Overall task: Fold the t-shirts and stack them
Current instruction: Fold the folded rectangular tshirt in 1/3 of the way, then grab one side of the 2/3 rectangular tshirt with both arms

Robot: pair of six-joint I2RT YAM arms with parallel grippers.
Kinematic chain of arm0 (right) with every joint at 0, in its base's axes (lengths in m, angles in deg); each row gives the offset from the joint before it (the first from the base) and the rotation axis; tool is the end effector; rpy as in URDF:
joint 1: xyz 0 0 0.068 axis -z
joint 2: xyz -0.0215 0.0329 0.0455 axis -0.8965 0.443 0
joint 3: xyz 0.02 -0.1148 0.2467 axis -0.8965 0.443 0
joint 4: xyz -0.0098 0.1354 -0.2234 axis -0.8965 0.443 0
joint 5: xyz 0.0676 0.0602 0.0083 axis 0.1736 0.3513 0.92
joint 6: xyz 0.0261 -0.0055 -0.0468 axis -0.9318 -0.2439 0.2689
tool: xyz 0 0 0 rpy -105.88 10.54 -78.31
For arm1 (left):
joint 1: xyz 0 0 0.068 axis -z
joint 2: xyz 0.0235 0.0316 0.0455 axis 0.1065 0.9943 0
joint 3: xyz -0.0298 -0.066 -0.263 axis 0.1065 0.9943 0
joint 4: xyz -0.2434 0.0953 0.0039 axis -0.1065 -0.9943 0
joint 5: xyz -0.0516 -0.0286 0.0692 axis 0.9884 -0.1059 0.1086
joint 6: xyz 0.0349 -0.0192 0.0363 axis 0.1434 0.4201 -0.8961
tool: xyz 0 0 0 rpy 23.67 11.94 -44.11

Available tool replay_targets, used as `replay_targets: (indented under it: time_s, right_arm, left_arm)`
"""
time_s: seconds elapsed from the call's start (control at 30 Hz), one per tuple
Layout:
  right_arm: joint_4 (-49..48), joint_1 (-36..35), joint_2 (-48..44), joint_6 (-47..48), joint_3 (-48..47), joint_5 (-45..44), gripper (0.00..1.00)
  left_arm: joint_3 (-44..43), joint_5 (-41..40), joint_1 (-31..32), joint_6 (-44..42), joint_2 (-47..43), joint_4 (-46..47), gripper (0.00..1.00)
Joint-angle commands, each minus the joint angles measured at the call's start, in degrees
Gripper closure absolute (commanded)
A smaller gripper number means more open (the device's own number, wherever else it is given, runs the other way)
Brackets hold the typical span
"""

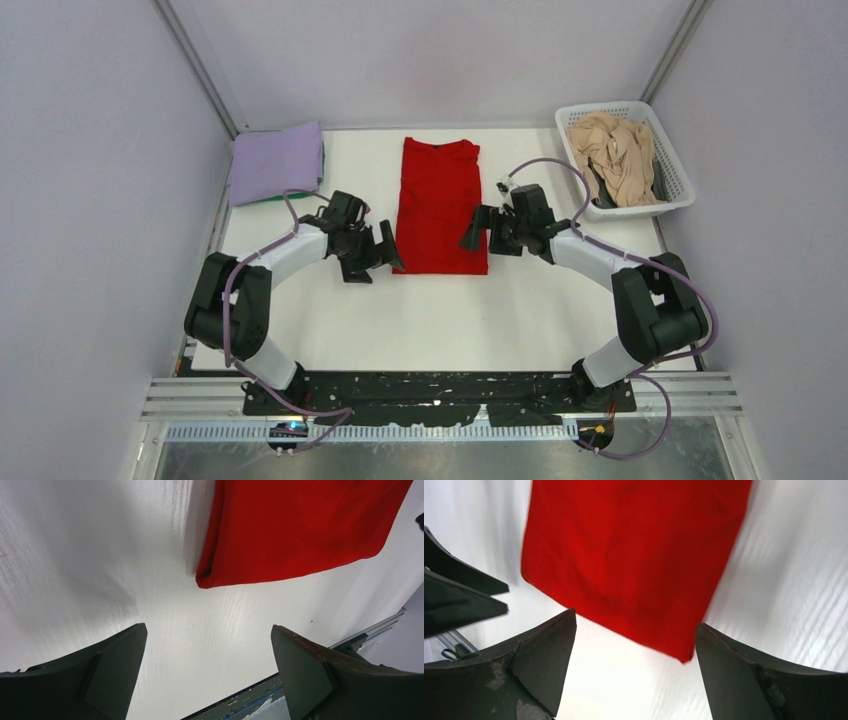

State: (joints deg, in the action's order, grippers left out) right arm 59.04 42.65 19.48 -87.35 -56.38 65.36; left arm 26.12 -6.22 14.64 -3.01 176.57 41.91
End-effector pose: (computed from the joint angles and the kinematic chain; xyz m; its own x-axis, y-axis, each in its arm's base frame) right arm 0.2919 0.1245 0.1927 -0.8351 0.1157 -0.5379 -0.2122 0.8343 0.5088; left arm 0.2803 -0.1188 0.1793 -0.9509 -0.2732 -0.1456 -0.1664 0.8477 -0.5038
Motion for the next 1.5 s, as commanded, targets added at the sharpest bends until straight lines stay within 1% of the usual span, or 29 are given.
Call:
replay_targets:
  time_s: [0.0, 0.2, 0.3, 0.37, 0.53, 0.63, 0.67, 0.77, 0.9, 1.0, 1.17, 1.23, 1.33, 1.4, 1.47]
  right_arm:
    - [-8.46, -0.28, 6.54, 0.07, -8.48, 1.65, 0.05]
    - [-8.25, 0.12, 18.13, 0.99, -21.05, -3.45, 0.05]
    - [-3.63, 1.5, 24.03, 1.35, -27.97, -6.29, 0.05]
    - [-2.23, 2.56, 26.44, 1.73, -30.14, -7.46, 0.05]
    - [-0.12, 4.71, 27.48, 3.29, -32.92, -7.45, 0.05]
    - [0.65, 5.37, 23.86, 4.35, -32.97, -7.65, 0.05]
    - [0.8, 5.58, 22.82, 4.82, -32.51, -8.03, 0.05]
    - [1.25, 5.68, 16.32, 5.72, -30.01, -10.13, 0.05]
    - [2.6, 5.95, 8.89, 6.01, -22.8, -13.98, 0.05]
    - [3.07, 6.35, 3.45, 5.67, -15.36, -14.55, 0.05]
    - [3.74, 6.4, -2.48, 5.25, -6.25, -10.8, 0.05]
    - [4.93, 6.38, -3.91, 4.96, -3.29, -9.11, 0.03]
    - [6.2, 6.37, -5.85, 4.73, 1.08, -5.45, 0.0]
    - [4.68, 6.15, -6.41, 4.25, 3.98, -1.43, 0.0]
    - [3.7, 5.63, -6.14, 3.8, 6.21, 0.46, 0.03]
  left_arm:
    - [-0.68, 0.78, 0.64, 0.96, -1.26, 3.68, 0.0]
    - [-1.11, -0.08, 0.69, 1.16, -0.09, 3.06, 0.0]
    - [-1.13, -0.41, 0.69, 1.1, 0.05, 2.3, 0.01]
    - [-0.99, -0.45, 0.74, 0.92, -0.15, 2.14, 0.0]
    - [-0.82, -0.29, 0.69, 0.63, -0.06, 1.88, 0.0]
    - [-1.12, 0.06, 0.8, 0.64, 0.74, 1.82, 0.02]
    - [-1.2, 0.07, 0.78, 0.68, 1.04, 1.9, 0.04]
    - [-1.38, -0.26, 0.79, 1.02, 2.16, 2.63, 0.13]
    - [-1.97, -0.49, 0.78, 1.38, 4.47, 3.05, 0.33]
    - [-2.2, -1.06, 0.78, 1.74, 6.4, 3.35, 0.36]
    - [-3.36, 0.07, 0.78, 2.34, 9.15, 5.03, 0.4]
    - [-4.21, -0.18, 0.78, 2.39, 10.22, 4.9, 0.44]
    - [-5.0, -0.67, 0.78, 2.39, 11.5, 4.91, 0.52]
    - [-5.2, -0.67, 0.78, 2.67, 12.3, 5.38, 0.58]
    - [-6.13, -0.29, 0.82, 2.68, 13.65, 4.86, 0.71]
